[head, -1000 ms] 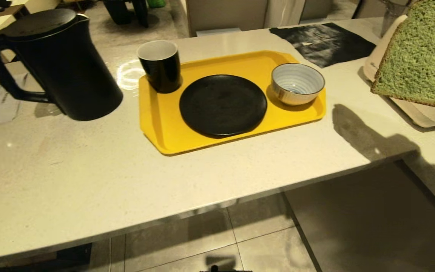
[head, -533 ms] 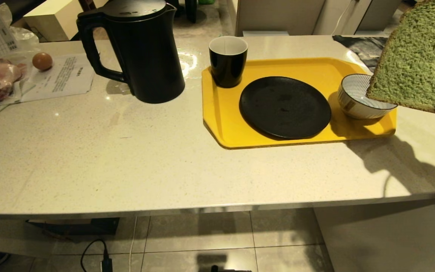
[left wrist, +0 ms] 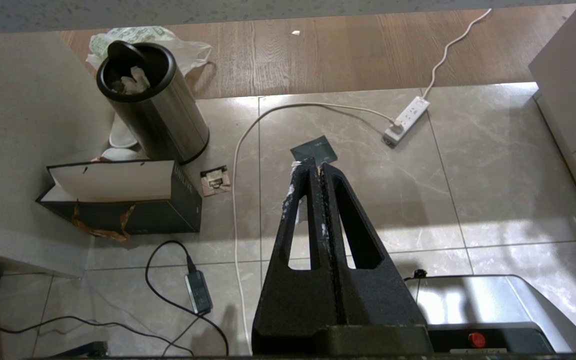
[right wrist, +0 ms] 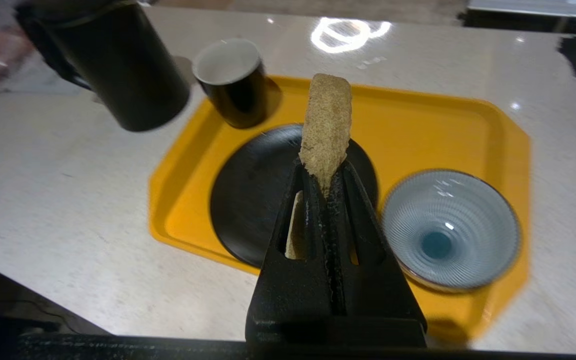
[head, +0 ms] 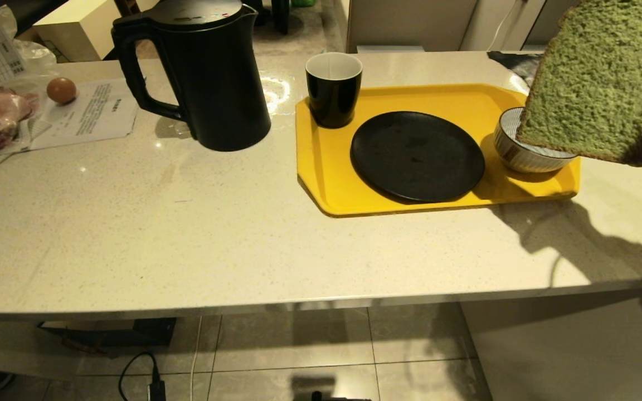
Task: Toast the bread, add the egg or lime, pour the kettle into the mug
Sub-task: Put the baked bread on a plate
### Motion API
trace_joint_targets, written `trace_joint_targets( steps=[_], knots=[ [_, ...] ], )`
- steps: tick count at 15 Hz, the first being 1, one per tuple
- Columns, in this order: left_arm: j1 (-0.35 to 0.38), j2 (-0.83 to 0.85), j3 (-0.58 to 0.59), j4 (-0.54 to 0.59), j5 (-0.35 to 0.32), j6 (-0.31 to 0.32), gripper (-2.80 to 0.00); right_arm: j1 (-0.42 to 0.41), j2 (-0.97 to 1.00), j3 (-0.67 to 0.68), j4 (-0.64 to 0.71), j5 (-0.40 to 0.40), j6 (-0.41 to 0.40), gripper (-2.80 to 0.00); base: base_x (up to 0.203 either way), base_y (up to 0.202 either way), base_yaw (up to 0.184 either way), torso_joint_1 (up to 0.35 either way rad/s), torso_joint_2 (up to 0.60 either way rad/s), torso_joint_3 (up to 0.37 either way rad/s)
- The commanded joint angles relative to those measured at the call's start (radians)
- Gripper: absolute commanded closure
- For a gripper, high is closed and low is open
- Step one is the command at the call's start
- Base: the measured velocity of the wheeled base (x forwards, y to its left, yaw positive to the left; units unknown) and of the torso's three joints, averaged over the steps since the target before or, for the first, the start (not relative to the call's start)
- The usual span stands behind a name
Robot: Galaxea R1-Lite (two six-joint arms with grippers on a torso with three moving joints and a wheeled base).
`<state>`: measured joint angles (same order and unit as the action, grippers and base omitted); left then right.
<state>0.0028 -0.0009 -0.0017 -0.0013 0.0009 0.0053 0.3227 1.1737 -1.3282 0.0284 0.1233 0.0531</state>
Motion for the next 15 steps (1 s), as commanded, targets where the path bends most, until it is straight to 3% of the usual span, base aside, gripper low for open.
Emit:
trace_joint_targets(
  steps=[1, 4, 7, 10, 15],
  knots=[
    [0.0, 0.001, 0.0, 0.0, 0.001, 0.001, 0.0, 0.092, 0.067, 0.019, -0.105, -0.007, 0.046, 0.0, 0.0, 0.0, 0.0, 0.0, 0.0, 0.0],
    [0.0, 0.001, 0.0, 0.0, 0.001, 0.001, 0.0, 0.201, 0.142, 0.01, -0.157, -0.087, 0.164, 0.0, 0.0, 0.0, 0.0, 0.0, 0.0, 0.0],
    [0.0, 0.001, 0.0, 0.0, 0.001, 0.0, 0.0, 0.237, 0.183, 0.032, -0.197, -0.114, 0.249, 0.0, 0.0, 0.0, 0.0, 0.0, 0.0, 0.0],
    [0.0, 0.001, 0.0, 0.0, 0.001, 0.001, 0.0, 0.244, 0.248, 0.077, -0.364, -0.115, 0.277, 0.0, 0.0, 0.0, 0.0, 0.0, 0.0, 0.0],
    [0.0, 0.001, 0.0, 0.0, 0.001, -0.001, 0.0, 0.239, 0.32, 0.115, -0.412, -0.132, 0.291, 0.0, 0.0, 0.0, 0.0, 0.0, 0.0, 0.0]
  ],
)
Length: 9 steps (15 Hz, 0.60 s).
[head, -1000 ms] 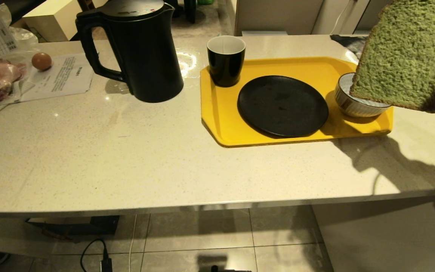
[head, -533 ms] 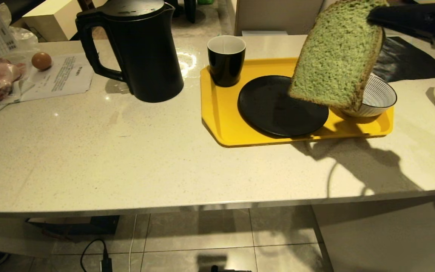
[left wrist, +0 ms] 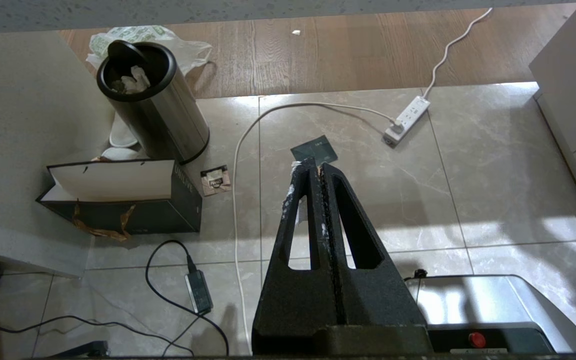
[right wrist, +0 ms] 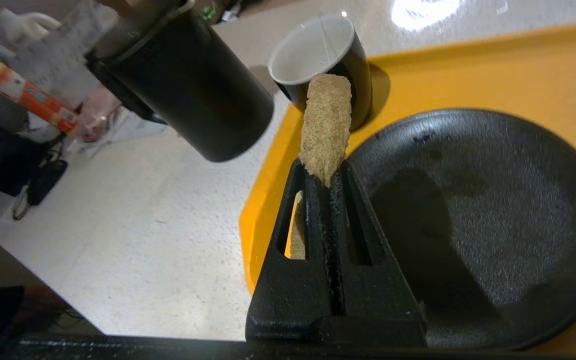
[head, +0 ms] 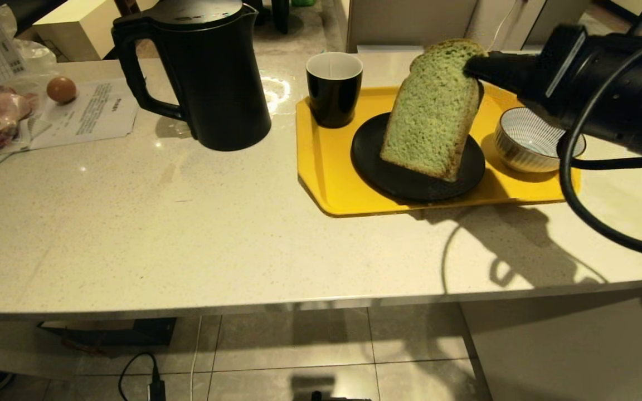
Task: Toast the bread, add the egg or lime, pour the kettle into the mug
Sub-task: Put the baked bread on a plate
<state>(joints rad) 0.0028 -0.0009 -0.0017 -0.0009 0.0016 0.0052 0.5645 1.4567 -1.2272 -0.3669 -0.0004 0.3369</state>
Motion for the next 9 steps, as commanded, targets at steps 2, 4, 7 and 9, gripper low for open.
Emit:
trace_joint_targets(
  steps=[2, 4, 7, 9],
  knots=[
    [0.0, 0.001, 0.0, -0.001, 0.0, -0.001, 0.0, -0.02, 0.067, 0.026, -0.071, -0.026, 0.034, 0.0, 0.0, 0.0, 0.0, 0.0, 0.0, 0.0],
    [0.0, 0.001, 0.0, -0.001, 0.0, 0.001, 0.0, -0.039, 0.087, 0.031, -0.081, -0.027, 0.056, 0.0, 0.0, 0.0, 0.0, 0.0, 0.0, 0.0],
    [0.0, 0.001, 0.0, -0.001, 0.0, -0.001, 0.0, -0.082, 0.091, 0.04, -0.083, -0.026, 0.059, 0.0, 0.0, 0.0, 0.0, 0.0, 0.0, 0.0],
    [0.0, 0.001, 0.0, -0.001, 0.0, 0.001, 0.0, -0.103, 0.095, 0.059, -0.085, -0.026, 0.059, 0.0, 0.0, 0.0, 0.0, 0.0, 0.0, 0.0]
  ],
)
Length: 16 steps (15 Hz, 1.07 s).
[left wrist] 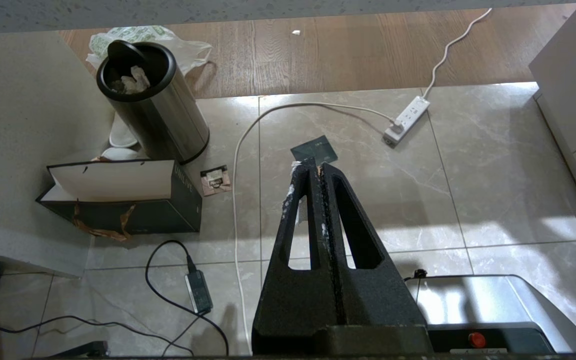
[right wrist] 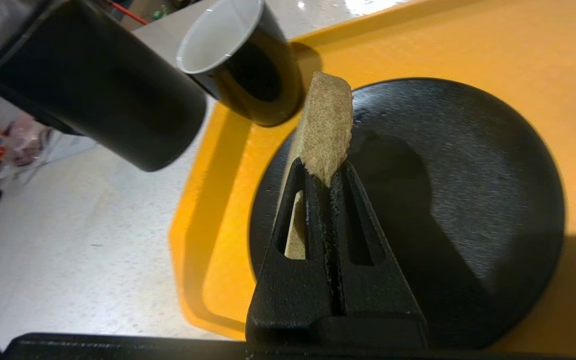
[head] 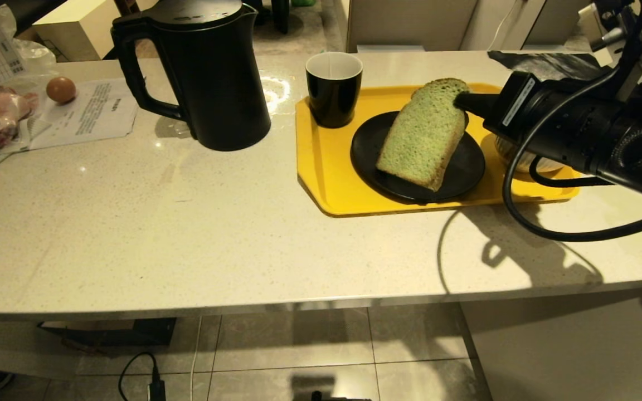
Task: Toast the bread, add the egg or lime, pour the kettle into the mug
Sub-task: Put the baked bread on a plate
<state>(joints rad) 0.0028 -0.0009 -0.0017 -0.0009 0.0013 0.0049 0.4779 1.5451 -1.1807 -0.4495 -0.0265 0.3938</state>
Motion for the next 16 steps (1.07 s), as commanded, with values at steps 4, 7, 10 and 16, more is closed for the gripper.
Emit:
trace_joint_targets(
  steps=[4, 7, 10, 16],
  knots=[
    [0.0, 0.001, 0.0, -0.001, 0.0, 0.0, 0.0, -0.018, 0.023, 0.029, -0.026, 0.007, 0.033, -2.8, 0.0, 0.0, 0.0, 0.0, 0.0, 0.0],
    [0.0, 0.001, 0.0, -0.001, 0.0, 0.0, 0.0, -0.016, 0.029, 0.025, -0.026, 0.007, 0.037, -2.8, 0.0, 0.0, 0.0, 0.0, 0.0, 0.0],
    [0.0, 0.001, 0.0, -0.001, 0.0, 0.001, 0.0, -0.016, 0.032, 0.024, -0.026, 0.007, 0.034, -2.8, 0.0, 0.0, 0.0, 0.0, 0.0, 0.0],
    [0.0, 0.001, 0.0, -0.001, 0.0, 0.001, 0.0, 0.019, 0.016, 0.024, -0.022, 0.0, -0.074, -2.8, 0.0, 0.0, 0.0, 0.0, 0.0, 0.0]
  ],
)
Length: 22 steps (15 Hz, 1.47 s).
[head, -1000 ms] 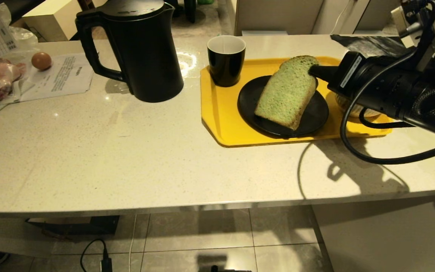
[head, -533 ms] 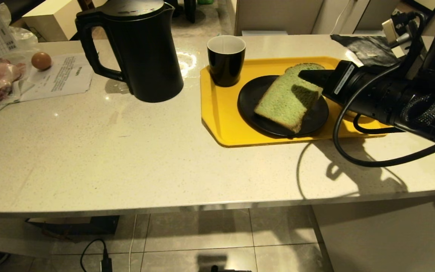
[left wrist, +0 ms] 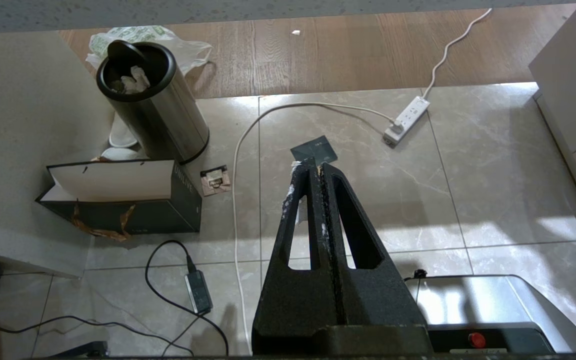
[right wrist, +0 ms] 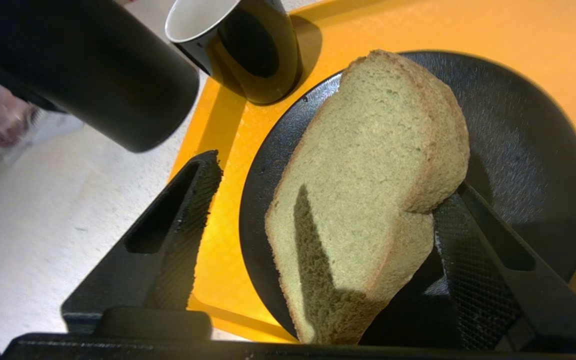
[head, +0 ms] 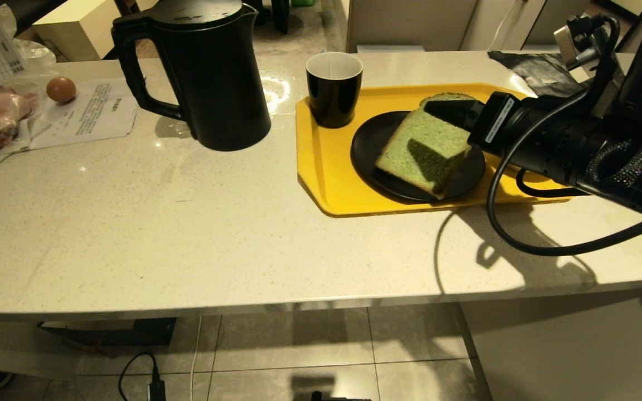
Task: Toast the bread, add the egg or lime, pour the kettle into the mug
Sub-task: Put the baked bread on a plate
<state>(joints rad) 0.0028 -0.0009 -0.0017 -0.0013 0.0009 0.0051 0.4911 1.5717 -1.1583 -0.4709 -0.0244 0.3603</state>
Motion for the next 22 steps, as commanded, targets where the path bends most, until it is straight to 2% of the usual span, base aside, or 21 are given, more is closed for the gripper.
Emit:
trace_joint_targets(
  steps=[1, 6, 10, 16, 22],
  knots=[
    [0.0, 0.001, 0.0, 0.0, 0.001, -0.001, 0.0, 0.007, -0.017, 0.006, 0.001, -0.005, -0.102, -2.8, 0.0, 0.0, 0.0, 0.0, 0.0, 0.0],
    [0.0, 0.001, 0.0, 0.0, 0.001, 0.001, 0.0, 0.02, -0.06, 0.025, 0.05, -0.006, -0.318, -2.8, 0.0, 0.0, 0.0, 0.0, 0.0, 0.0],
    [0.0, 0.001, 0.0, 0.0, 0.001, 0.001, 0.0, 0.031, -0.028, 0.043, 0.039, -0.002, -0.472, -2.8, 0.0, 0.0, 0.0, 0.0, 0.0, 0.0],
    [0.0, 0.0, 0.0, 0.0, 0.001, 0.001, 0.0, 0.032, 0.015, -0.014, 0.026, -0.009, -0.62, -2.8, 0.0, 0.0, 0.0, 0.0, 0.0, 0.0],
    [0.0, 0.001, 0.0, 0.0, 0.001, 0.001, 0.0, 0.027, 0.028, -0.02, 0.028, -0.087, -0.674, -2.8, 0.0, 0.0, 0.0, 0.0, 0.0, 0.0]
  ],
)
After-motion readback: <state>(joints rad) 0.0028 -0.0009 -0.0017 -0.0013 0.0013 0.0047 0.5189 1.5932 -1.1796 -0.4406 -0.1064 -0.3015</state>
